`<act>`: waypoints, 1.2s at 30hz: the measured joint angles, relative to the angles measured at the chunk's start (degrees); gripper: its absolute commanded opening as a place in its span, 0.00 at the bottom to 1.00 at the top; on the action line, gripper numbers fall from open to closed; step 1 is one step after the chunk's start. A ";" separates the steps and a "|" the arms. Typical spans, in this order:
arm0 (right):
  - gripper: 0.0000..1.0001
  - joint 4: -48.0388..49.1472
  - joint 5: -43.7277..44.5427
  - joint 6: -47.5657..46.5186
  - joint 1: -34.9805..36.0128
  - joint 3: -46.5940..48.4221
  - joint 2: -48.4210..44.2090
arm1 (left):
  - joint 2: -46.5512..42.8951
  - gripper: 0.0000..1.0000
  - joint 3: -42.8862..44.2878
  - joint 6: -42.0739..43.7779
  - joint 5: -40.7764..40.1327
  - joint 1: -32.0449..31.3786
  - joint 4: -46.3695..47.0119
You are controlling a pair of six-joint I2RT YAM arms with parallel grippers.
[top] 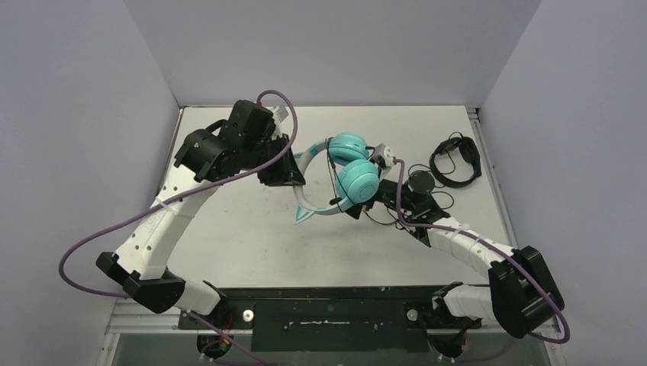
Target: Wrap the headphones
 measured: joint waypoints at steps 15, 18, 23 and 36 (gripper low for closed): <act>0.75 9.29 1.62 -0.07 1.79 10.60 15.98 | 0.00 0.00 4.90 -1.01 1.42 0.00 -1.49; 0.64 10.21 1.75 -0.04 2.21 12.11 17.57 | 0.02 0.00 6.69 -1.01 1.53 0.00 -2.27; 0.23 12.13 1.07 0.33 3.78 13.62 19.32 | 0.02 0.00 8.20 -0.98 1.73 0.00 -2.84; 0.00 9.94 3.45 4.04 8.92 5.49 8.07 | 0.46 0.00 4.20 -0.81 0.55 2.12 0.76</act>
